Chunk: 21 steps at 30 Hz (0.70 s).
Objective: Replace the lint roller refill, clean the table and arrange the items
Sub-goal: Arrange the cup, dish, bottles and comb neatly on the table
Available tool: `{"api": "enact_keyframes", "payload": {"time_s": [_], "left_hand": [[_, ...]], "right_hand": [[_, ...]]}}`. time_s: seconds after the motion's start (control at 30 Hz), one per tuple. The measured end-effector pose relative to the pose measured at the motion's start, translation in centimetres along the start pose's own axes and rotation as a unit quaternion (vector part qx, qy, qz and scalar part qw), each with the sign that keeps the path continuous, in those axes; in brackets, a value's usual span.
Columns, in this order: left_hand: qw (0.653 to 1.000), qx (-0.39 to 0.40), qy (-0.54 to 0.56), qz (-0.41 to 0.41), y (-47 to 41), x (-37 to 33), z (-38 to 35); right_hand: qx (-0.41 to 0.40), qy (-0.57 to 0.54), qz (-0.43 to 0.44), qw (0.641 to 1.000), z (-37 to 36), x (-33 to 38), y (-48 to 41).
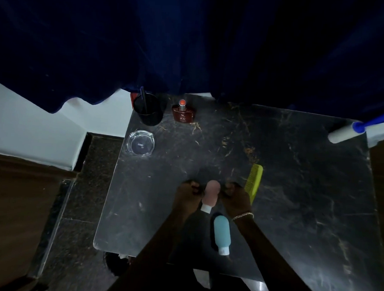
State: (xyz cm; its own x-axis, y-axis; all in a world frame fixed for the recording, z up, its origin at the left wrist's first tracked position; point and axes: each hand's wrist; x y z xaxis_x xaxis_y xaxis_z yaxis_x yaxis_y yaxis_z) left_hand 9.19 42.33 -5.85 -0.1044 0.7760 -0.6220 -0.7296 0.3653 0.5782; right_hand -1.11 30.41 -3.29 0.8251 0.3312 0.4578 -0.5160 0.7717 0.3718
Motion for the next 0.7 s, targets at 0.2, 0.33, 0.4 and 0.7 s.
{"api": "enact_keyframes", "payload": {"time_s": [0.2,0.33,0.4,0.7], "left_hand": [[0.998,0.01,-0.052,-0.018,0.8,-0.1,-1.1],[0.999,0.006,-0.045,-0.02,0.7,0.1,-1.1],[1.0,-0.002,-0.017,-0.014,0.7,0.2,-1.1],[0.984,-0.089,0.137,-0.068,-4.1,-2.3,5.8]], "right_hand": [[0.045,-0.014,-0.022,0.999,-0.7,-0.4,0.3],[0.045,-0.014,-0.013,0.999,-0.9,0.0,0.0],[0.047,-0.017,-0.01,0.999,-1.2,0.2,-0.3],[-0.004,-0.134,0.091,0.987,-0.8,9.0,-4.5]]}}
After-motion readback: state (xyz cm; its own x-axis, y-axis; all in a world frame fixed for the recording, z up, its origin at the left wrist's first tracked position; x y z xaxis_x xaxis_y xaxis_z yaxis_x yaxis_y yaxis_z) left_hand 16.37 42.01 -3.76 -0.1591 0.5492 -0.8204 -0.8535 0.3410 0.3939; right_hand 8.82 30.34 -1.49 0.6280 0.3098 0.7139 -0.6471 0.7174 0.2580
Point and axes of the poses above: each hand's wrist, its own y-axis away from the middle knuckle, its own z-axis out of the back of the hand, x = y × z, and after that the axes turned 9 degrees about -x, right-handed
